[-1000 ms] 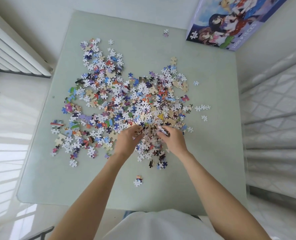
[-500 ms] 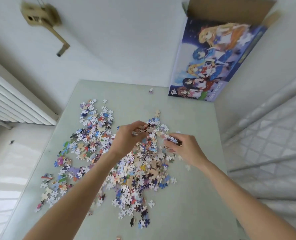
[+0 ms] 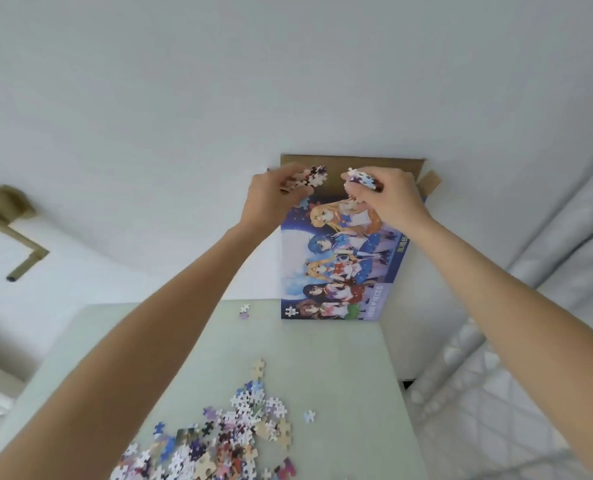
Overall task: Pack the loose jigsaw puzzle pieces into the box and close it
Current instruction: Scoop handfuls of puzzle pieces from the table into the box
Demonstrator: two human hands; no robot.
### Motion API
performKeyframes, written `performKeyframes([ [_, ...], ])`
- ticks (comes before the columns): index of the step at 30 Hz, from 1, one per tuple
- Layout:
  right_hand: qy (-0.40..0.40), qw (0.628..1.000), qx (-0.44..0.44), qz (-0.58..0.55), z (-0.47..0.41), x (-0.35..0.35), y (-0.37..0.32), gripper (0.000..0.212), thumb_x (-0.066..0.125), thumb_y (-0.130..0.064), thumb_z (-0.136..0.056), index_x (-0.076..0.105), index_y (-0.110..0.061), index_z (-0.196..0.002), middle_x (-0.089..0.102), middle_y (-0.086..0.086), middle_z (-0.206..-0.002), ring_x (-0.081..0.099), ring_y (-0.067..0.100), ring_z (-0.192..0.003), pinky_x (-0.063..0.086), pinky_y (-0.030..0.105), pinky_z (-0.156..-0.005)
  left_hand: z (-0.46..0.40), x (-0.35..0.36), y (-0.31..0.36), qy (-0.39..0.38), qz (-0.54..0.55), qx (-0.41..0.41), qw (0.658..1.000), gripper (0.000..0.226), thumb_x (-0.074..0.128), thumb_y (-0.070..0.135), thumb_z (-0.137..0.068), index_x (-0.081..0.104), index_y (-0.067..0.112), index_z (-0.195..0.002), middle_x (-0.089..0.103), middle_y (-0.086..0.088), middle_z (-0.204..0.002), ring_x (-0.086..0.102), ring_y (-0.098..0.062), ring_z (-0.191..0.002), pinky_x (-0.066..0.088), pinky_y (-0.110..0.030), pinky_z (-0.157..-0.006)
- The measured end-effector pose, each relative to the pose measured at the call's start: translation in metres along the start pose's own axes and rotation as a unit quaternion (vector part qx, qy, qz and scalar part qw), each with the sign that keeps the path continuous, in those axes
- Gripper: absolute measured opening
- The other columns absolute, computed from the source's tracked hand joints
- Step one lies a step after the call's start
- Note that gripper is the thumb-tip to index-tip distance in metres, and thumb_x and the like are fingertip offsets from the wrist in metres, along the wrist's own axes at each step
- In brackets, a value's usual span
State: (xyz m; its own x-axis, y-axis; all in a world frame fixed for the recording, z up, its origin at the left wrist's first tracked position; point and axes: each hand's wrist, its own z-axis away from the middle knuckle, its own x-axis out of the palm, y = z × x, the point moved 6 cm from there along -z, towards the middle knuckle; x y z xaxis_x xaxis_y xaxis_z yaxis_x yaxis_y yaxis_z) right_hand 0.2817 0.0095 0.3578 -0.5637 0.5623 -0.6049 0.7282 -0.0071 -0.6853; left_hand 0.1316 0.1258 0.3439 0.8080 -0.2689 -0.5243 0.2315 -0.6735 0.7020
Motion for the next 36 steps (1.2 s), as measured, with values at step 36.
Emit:
performKeyframes([
  [36, -0.05, 0.96, -0.06, 0.269, -0.069, 0.026, 0.046, 0.026, 0.048, -0.011, -0.094, 0.069, -0.015, -0.108, 0.069, 0.006, -0.108, 0.062, 0.02, -0.096, 0.045, 0.027, -0.083, -0.072, 0.047, -0.023, -0.109, -0.256, 0.102, 0.955, 0.029, 0.05, 0.006, -0.091, 0.069, 0.02, -0.108, 0.07, -0.003, -0.107, 0.06, -0.025, -0.101, 0.048, -0.034, -0.089],
])
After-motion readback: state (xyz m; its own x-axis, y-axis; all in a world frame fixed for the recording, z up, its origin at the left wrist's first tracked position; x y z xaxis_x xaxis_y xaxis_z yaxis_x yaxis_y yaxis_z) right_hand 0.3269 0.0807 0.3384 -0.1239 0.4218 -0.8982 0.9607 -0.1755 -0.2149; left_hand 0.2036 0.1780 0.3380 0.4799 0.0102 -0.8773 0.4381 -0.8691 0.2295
